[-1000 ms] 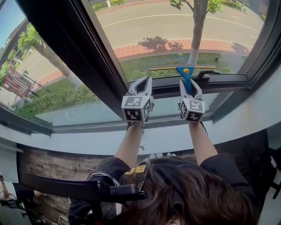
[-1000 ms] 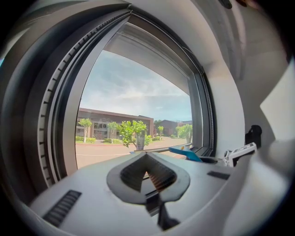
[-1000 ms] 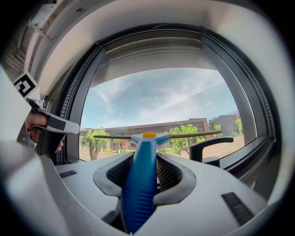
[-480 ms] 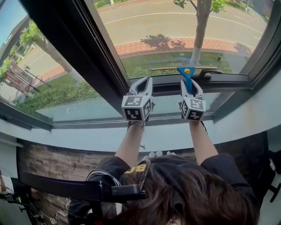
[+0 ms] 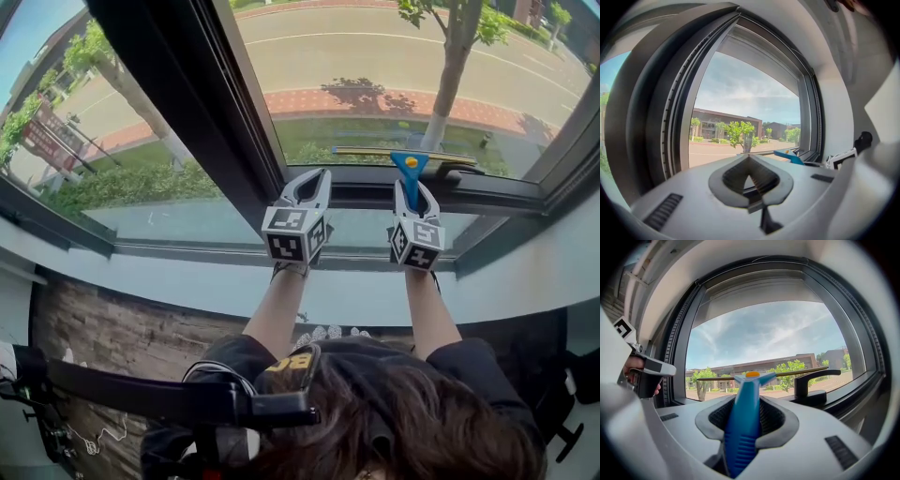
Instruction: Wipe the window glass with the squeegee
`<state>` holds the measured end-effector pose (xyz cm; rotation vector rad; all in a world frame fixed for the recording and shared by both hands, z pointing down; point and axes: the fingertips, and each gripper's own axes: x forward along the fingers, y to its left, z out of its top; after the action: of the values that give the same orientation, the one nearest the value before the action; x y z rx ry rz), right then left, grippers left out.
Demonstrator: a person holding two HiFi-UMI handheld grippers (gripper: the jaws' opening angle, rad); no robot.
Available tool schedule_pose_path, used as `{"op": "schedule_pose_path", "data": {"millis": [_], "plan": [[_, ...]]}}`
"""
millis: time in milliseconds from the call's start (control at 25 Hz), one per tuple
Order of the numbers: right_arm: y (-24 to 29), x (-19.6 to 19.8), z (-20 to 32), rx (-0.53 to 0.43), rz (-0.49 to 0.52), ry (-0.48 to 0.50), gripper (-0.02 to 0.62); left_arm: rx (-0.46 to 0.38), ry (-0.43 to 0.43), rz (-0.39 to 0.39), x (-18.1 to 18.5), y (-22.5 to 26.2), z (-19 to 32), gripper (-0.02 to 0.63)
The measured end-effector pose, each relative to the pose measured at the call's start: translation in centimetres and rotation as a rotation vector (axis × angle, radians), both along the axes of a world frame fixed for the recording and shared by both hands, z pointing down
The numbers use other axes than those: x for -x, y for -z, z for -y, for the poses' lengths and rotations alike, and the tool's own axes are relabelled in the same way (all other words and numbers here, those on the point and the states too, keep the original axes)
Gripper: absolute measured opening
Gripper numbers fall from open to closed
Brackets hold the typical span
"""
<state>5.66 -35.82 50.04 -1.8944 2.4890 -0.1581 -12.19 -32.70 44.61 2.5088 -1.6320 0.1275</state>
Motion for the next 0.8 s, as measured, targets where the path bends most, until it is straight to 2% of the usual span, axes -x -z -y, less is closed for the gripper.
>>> {"op": "schedule_pose_path", "data": {"millis": [240,360,560,800], "plan": [[3.2,-1.3,-2.4,-0.038,0.018,0.021,0.137,0.017,0.076,0.018,0.3,1.8,-1.9,0.002],[4.8,-0.6,-3.5,-0.04,0.011,0.028,0.137,-0.008,0.119,0.023,1.2,3.5,-2.7,0.002],[7.7,2.9,-4.1,-0.066,0.035,0.073,0.137,-0.095,0.102,0.007,2.8,6.2,-3.1,0.002],[12.2,4.8,-4.5,-0.116,0.058,0.05,0.137,-0.099,0.026,-0.018,2.9,7.6,-2.0,0.002]]}}
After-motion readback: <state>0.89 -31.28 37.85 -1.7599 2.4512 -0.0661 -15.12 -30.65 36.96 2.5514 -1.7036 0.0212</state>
